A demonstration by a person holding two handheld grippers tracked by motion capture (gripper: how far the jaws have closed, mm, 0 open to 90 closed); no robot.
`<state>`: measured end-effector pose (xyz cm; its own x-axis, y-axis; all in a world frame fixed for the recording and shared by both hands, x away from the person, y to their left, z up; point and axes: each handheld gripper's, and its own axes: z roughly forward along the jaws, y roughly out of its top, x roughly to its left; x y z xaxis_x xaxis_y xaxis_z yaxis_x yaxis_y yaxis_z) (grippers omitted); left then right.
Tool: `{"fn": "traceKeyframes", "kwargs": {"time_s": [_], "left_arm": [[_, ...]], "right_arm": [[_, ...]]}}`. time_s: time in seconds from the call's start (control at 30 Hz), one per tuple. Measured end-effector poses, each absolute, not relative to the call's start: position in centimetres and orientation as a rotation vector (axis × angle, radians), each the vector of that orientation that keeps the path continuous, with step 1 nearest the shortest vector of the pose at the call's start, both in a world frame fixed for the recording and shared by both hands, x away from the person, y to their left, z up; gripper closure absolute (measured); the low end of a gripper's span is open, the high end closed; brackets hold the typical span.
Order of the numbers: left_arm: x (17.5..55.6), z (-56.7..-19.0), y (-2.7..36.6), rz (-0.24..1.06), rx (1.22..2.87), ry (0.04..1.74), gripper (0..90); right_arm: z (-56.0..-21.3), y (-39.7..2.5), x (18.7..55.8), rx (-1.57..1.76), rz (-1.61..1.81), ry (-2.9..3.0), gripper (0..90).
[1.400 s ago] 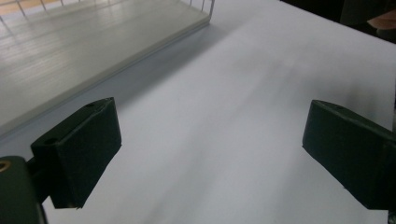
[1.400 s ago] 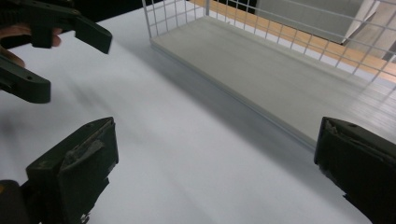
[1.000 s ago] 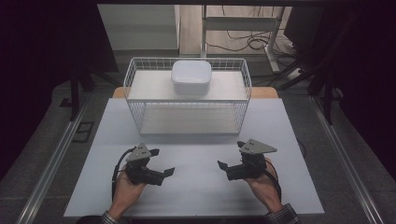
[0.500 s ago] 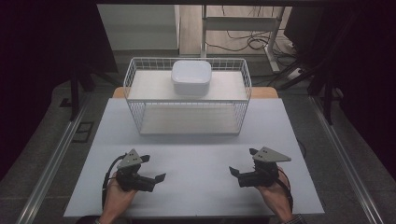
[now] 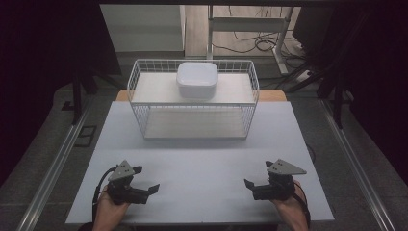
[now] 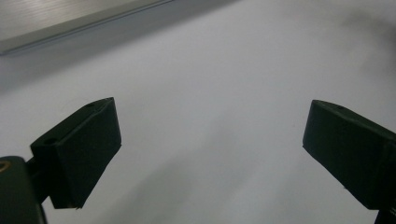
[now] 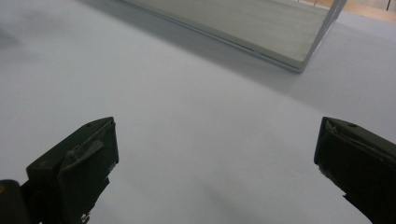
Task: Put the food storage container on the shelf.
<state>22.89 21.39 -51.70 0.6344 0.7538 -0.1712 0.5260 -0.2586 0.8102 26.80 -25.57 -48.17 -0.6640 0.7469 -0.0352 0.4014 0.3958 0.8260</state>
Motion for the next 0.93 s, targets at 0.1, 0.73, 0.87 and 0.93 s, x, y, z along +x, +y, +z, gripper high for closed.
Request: {"fn": "traceKeyframes", "kwargs": {"time_s": [0.1, 0.73, 0.87, 0.93], "left_arm": [[22.6, -51.9, 21.8, 0.308, 1.935, 1.025, 4.0], [22.3, -53.6, 22.5, 0.242, 1.997, 1.122, 3.1], [22.4, -53.7, 22.4, 0.233, 2.005, 1.123, 3.1], [22.4, -53.7, 22.3, 0.23, 2.01, 1.12, 3.1]], "right_arm": [[-48.4, -25.9, 26.6, 1.005, 1.16, 2.26, 0.0], [-50.8, -26.6, 25.2, 1.082, 1.027, 2.38, 0.0], [-51.0, -26.7, 25.3, 1.091, 1.017, 2.397, 0.0], [-51.0, -26.7, 25.3, 1.09, 1.015, 2.398, 0.0]]}}
